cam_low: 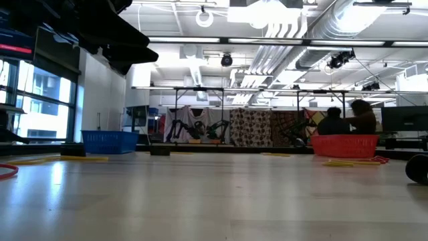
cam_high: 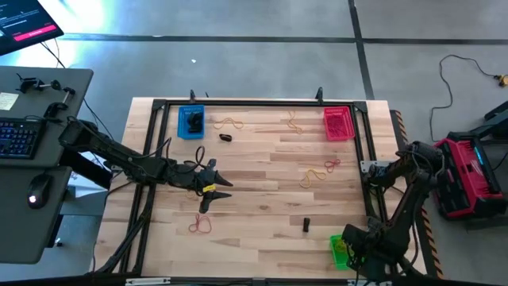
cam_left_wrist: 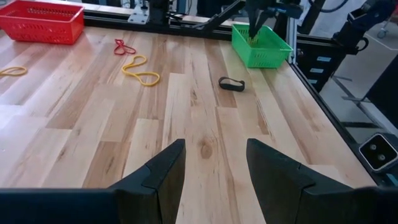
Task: Sort rubber bands into baskets
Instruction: Put the yellow rubber band into the green bin, then put the red rubber band into red bin
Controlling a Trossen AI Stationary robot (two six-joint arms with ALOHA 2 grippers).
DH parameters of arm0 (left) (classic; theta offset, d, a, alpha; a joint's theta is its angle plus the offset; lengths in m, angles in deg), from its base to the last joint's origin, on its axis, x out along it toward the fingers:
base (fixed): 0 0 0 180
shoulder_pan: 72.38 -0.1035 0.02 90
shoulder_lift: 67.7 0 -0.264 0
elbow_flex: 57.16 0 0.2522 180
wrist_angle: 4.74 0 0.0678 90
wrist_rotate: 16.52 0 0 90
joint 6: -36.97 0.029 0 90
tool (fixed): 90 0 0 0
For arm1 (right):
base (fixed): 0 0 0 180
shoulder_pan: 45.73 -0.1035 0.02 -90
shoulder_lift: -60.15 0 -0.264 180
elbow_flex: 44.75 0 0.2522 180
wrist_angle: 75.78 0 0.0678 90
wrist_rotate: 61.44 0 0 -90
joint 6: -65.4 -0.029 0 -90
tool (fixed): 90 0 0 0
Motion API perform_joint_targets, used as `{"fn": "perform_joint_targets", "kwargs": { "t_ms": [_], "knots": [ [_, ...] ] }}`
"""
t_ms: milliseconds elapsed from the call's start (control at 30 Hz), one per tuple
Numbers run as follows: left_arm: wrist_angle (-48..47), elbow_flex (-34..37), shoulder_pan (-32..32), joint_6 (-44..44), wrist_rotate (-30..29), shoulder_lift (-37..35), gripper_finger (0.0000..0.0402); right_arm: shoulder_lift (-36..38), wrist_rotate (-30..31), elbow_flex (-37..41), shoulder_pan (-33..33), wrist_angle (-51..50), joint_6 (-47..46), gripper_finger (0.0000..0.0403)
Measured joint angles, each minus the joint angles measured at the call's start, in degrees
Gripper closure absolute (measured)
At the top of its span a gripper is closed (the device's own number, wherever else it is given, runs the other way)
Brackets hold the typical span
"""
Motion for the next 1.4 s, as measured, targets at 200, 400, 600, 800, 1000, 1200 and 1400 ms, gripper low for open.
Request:
{"fn": "perform_joint_targets", "kwargs": {
  "t_ms": [200,400,600,800,1000,1200,1400],
  "knots": [
    [-0.73,0.0,0.01,-0.13,0.47,0.0,0.0238,0.0,-1.55,-0.99,1.16,-0.24,1.67,0.038],
    [-0.73,0.0,0.0,-0.55,0.59,0.02,0.0238,0.0,-1.59,-5.04,2.94,-6.56,2.29,0.0315],
    [-3.66,0.0,0.81,-0.57,4.35,0.0,0.0241,0.0,0.37,-11.79,5.7,-14.98,6.91,0.0282],
    [-14.03,-2.52,4.52,-2.9,6.39,0.02,0.028,0.0,12.63,-16.06,10.86,-18.93,21.9,0.0378],
    [-25.29,-7.83,10.77,-3.04,6.41,0.02,0.0336,0.13,16.73,-13.65,18.82,-12.13,36.64,0.0395],
    [-30.39,-10.73,16.97,-8.48,7.31,0.02,0.0378,0.13,17.38,-7.14,26.65,8.21,53.62,0.0401],
    [-33.91,-10.93,22.35,-17.34,6.73,0.02,0.0391,0.13,17.12,-0.84,33.02,24.01,63.75,0.0402]
  ]
}}
